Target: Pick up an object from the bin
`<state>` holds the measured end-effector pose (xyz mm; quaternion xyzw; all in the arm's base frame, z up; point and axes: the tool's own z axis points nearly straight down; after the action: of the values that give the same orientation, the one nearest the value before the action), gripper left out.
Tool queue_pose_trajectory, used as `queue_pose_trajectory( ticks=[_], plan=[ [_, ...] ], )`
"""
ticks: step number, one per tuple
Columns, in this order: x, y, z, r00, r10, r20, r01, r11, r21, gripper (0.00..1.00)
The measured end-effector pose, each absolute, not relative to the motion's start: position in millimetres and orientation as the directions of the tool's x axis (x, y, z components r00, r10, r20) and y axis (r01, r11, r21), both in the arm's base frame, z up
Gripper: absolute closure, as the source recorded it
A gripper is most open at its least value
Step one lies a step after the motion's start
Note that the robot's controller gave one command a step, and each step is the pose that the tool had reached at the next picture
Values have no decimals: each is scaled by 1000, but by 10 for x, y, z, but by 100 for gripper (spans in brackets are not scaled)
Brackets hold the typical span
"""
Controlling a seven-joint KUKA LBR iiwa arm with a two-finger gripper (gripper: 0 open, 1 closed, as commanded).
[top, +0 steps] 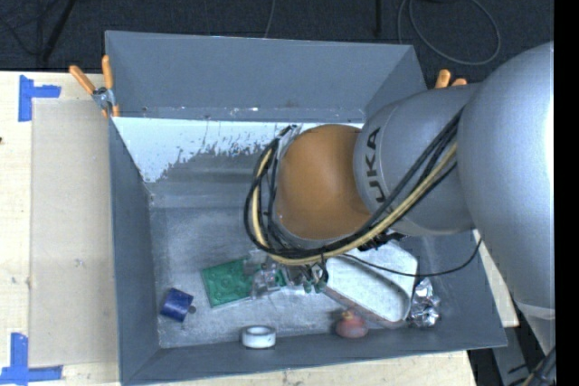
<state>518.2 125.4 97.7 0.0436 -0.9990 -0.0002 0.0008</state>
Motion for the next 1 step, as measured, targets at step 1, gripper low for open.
queue_pose_trajectory(
  ticks=[1],
  plan=[
    [5142,1272,2153,-995,-95,-8,-95,995,1,100]
  ],
)
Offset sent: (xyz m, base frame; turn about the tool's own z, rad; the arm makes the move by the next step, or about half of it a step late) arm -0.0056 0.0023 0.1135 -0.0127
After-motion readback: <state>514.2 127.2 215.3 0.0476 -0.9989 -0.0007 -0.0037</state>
